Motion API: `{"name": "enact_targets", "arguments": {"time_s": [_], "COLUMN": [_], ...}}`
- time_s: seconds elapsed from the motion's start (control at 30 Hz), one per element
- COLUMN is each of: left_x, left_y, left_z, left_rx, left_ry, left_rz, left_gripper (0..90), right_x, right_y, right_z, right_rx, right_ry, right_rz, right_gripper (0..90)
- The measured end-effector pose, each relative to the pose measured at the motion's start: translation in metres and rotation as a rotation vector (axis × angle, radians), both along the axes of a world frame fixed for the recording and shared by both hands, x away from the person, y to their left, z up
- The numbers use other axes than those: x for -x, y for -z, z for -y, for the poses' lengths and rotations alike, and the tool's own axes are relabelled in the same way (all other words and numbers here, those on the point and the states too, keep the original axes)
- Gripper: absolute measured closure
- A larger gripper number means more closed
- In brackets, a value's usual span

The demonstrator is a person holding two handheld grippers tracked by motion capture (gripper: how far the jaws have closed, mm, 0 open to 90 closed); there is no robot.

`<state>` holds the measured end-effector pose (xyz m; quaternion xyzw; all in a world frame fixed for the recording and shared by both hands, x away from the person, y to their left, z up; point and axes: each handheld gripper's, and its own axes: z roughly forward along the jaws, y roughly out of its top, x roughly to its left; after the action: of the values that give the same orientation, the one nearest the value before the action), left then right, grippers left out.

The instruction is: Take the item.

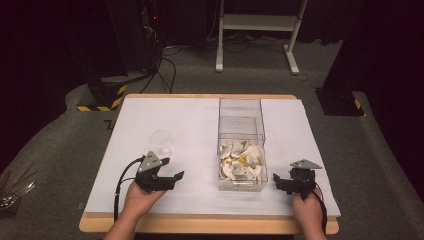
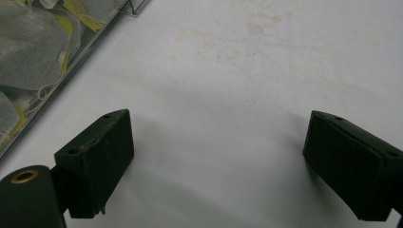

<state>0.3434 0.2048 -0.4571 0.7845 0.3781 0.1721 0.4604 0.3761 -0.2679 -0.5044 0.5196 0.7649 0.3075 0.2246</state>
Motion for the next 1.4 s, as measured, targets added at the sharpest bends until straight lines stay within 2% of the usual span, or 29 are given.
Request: {"name": "enact_targets", "arguments": {"time_s": [0.17,0.47,0.73,1.0,1.3,1.4], "left_x": [-0.002,-0.006,-0.010,-0.014,-0.018,-0.019], "left_y": [-0.003,-0.010,-0.020,-0.024,-0.031,-0.033], "left_z": [0.005,0.019,0.029,0.045,0.061,0.064], "left_rx": [0.000,-0.006,0.005,0.007,0.028,0.052], "left_ry": [0.022,0.064,0.093,0.126,0.159,0.168], "left_rz": [-0.005,0.010,0.024,0.028,0.029,0.027], "left_gripper": [23.9,25.3,25.0,25.0,25.1,25.4], "right_x": [0.000,0.000,0.000,0.000,0.000,0.000], "right_y": [0.000,0.000,0.000,0.000,0.000,0.000], "right_z": [0.000,0.000,0.000,0.000,0.000,0.000], "right_rx": [0.001,-0.002,-0.005,-0.001,-0.002,-0.002], "right_ry": [0.000,-0.001,-0.001,-0.001,0.000,0.000], "right_rz": [0.001,-0.001,-0.003,-0.001,-0.001,-0.001], "right_gripper": [9.6,9.6,9.5,9.6,9.6,9.6]}}
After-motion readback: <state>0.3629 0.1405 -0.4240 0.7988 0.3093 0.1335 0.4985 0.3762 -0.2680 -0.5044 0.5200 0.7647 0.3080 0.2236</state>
